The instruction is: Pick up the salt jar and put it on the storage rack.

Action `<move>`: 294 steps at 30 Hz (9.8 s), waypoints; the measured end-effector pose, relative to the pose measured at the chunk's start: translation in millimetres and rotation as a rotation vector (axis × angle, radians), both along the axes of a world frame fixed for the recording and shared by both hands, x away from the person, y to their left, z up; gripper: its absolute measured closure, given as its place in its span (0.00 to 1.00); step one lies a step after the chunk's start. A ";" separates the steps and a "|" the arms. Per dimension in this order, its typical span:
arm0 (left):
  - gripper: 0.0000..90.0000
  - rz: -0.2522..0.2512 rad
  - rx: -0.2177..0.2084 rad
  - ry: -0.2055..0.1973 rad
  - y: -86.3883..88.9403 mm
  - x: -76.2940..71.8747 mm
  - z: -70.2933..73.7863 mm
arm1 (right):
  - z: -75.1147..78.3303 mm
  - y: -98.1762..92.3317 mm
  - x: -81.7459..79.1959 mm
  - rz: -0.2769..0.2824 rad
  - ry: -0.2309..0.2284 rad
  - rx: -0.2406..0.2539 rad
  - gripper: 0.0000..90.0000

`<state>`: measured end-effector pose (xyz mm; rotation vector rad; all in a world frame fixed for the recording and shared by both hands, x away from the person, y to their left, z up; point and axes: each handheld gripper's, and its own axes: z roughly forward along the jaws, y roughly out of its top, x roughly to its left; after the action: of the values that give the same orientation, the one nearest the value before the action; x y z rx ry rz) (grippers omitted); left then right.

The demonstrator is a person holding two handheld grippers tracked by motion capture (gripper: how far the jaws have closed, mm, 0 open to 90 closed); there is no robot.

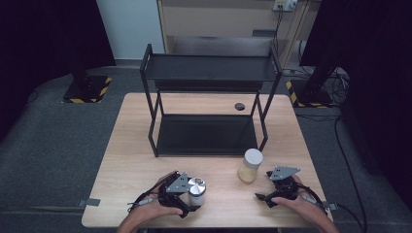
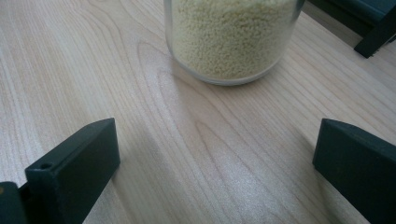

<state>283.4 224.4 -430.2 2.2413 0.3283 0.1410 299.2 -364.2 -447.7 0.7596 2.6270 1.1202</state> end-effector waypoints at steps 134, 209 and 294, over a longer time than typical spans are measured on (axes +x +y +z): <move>0.34 0.178 0.033 -0.112 8.7 119.8 298.8 | 0.3 0.2 -0.2 -0.002 0.002 -0.001 0.01; 0.34 0.655 0.007 -0.064 -55.2 168.0 308.2 | 0.3 0.2 -0.2 -0.003 0.002 0.000 0.02; 0.03 0.085 -0.101 -0.185 -23.8 146.6 276.0 | 0.2 0.2 -0.7 -0.004 0.001 0.000 0.02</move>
<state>430.0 200.6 -154.2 2.0969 0.3230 0.3661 298.5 -363.9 -447.5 0.7658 2.6251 1.1183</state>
